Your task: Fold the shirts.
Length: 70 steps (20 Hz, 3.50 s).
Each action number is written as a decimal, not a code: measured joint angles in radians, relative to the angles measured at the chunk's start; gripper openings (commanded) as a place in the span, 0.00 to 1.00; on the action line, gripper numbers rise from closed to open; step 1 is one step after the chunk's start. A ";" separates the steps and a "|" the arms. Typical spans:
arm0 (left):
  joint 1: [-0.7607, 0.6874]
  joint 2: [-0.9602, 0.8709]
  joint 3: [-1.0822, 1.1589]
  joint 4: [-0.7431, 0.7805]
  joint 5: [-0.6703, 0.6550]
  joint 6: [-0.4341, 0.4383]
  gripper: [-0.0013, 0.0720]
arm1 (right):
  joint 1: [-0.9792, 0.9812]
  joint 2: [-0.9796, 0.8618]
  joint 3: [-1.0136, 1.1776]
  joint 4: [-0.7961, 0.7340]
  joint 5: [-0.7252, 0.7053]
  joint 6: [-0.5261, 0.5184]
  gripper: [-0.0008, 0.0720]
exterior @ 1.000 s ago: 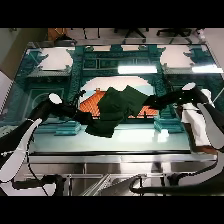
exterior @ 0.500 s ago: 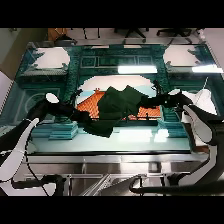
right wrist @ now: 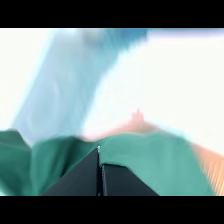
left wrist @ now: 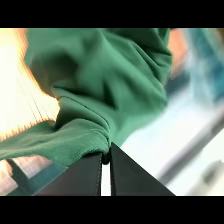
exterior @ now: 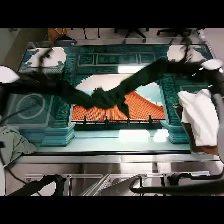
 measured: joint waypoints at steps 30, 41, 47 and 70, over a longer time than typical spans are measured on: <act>0.004 -0.357 0.102 0.005 0.210 0.056 0.55 | 0.114 -0.463 0.328 -0.183 0.030 0.058 0.04; 0.186 -0.346 -0.047 0.021 -0.048 -0.136 0.65 | 0.115 -0.679 0.328 -0.213 -0.035 0.084 0.04; 0.175 -0.041 -0.515 0.145 -0.097 -0.225 0.65 | 0.047 -0.685 0.328 -0.215 -0.027 0.126 0.04; 0.063 -0.117 -0.659 0.076 0.428 -0.129 0.04 | -0.048 -0.614 0.322 -0.381 0.279 0.219 0.04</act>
